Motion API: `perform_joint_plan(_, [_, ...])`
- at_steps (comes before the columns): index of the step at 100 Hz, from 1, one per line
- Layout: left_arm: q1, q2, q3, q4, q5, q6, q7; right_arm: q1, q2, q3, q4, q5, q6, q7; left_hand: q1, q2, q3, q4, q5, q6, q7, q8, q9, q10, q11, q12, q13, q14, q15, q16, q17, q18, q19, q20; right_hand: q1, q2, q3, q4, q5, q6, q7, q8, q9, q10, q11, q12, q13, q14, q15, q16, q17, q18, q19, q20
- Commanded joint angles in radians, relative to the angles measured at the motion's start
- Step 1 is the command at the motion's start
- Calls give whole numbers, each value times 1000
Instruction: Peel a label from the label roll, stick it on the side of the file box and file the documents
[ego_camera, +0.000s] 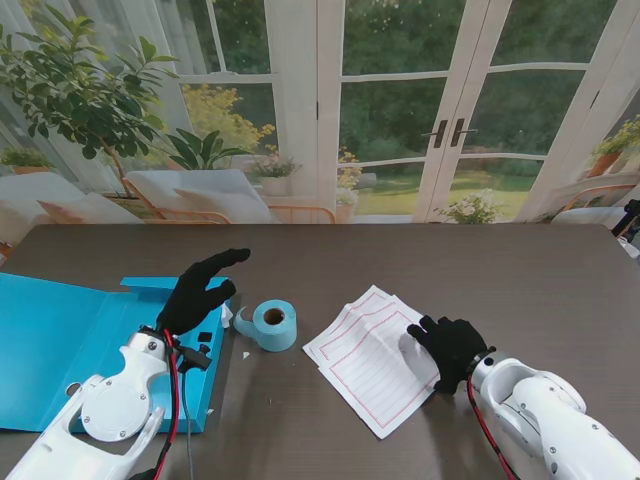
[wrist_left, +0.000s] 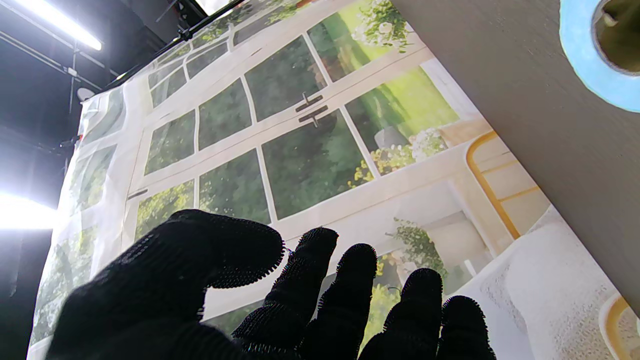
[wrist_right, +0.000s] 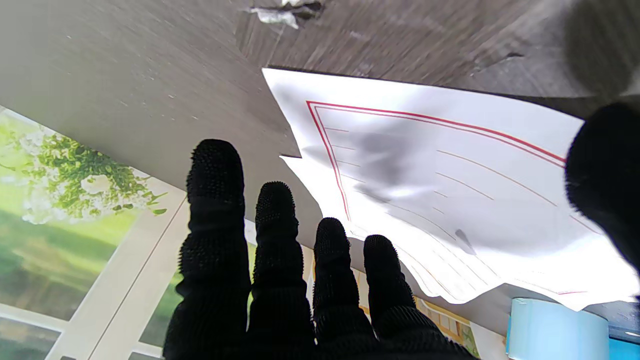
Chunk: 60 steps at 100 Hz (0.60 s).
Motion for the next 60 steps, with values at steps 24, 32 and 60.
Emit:
perform_joint_plan(24, [21,1,-3,-46,-11,32,-28,24,19,-43,34,-100,29,-47,-22,39,-16,-36,13,-13,-19,-4,8,-6,-7,-9,23,5,0,6,-12,-27,-28,-9,-22,-104,74,-30,-42,69,-52,96,-43,25,-3,2,-45,8,3,-11,-570,13,-33,29])
perform_joint_plan(32, [22,1,-2,-51,-10,34,-29,49,26,-85,64,-114,49,-92,-23,40,-17,-38,13,-14,-19,-4,7,-6,-7,-9,24,6,0,6,-12,-27,-28,-9,27,-61,44,-16,-38,55,42,123,2,21,-1,1,-11,11,13,-10,-553,14,-14,30])
perform_joint_plan(60, [32,3,-2,-66,-9,47,-35,75,33,-146,94,-118,70,-116,-27,51,-26,-46,15,-11,-19,-3,8,-4,-8,-10,26,12,0,6,-11,-24,-28,-8,84,151,-15,22,-41,22,234,76,69,17,1,-1,45,14,30,-5,-533,17,24,13])
